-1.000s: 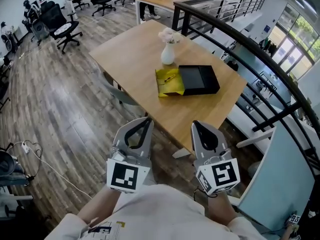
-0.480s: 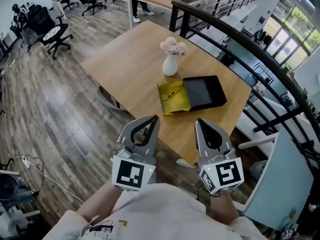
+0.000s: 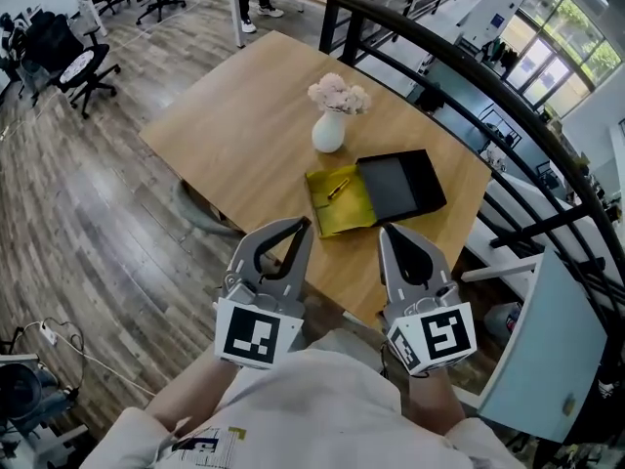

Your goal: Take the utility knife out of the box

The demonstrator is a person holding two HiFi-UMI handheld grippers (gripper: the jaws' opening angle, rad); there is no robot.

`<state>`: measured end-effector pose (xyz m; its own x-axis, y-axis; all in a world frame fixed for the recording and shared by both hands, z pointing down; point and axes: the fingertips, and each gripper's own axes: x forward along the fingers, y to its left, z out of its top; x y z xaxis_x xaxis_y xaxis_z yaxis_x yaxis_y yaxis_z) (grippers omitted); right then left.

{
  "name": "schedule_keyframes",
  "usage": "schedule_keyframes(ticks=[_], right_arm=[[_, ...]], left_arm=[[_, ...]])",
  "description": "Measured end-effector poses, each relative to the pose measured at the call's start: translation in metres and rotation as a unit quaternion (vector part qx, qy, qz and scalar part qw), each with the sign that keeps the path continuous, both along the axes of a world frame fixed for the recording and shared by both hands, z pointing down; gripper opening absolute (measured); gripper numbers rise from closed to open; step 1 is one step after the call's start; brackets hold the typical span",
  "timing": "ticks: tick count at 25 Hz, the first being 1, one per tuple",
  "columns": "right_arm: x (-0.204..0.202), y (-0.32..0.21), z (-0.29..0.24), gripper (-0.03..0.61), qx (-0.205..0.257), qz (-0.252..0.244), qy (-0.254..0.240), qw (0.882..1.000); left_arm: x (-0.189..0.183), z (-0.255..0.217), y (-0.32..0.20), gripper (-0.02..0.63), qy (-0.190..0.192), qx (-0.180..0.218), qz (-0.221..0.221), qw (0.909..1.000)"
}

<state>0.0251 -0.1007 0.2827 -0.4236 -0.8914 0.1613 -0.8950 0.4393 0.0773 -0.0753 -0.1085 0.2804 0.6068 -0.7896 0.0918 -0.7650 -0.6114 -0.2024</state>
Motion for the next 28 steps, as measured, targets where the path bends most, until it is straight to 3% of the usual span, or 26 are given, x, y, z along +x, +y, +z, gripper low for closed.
schedule_keyframes(ticks=[13,23,28], right_arm=[[0.022,-0.047,0.013,0.002,-0.028,-0.026,0.02,0.999],[0.029,-0.065,0.022,0.002,-0.092,-0.098,-0.043,0.99],[0.036,-0.091,0.031,0.003,-0.102,-0.122,0.032,0.987]], left_arm=[[0.016,0.004,-0.04,0.002,0.001,-0.018,-0.027,0.9995],[0.031,0.005,-0.053,0.002,0.007,-0.034,-0.042,0.9985],[0.038,0.005,-0.069,0.002,0.004,-0.031,-0.039,0.9988]])
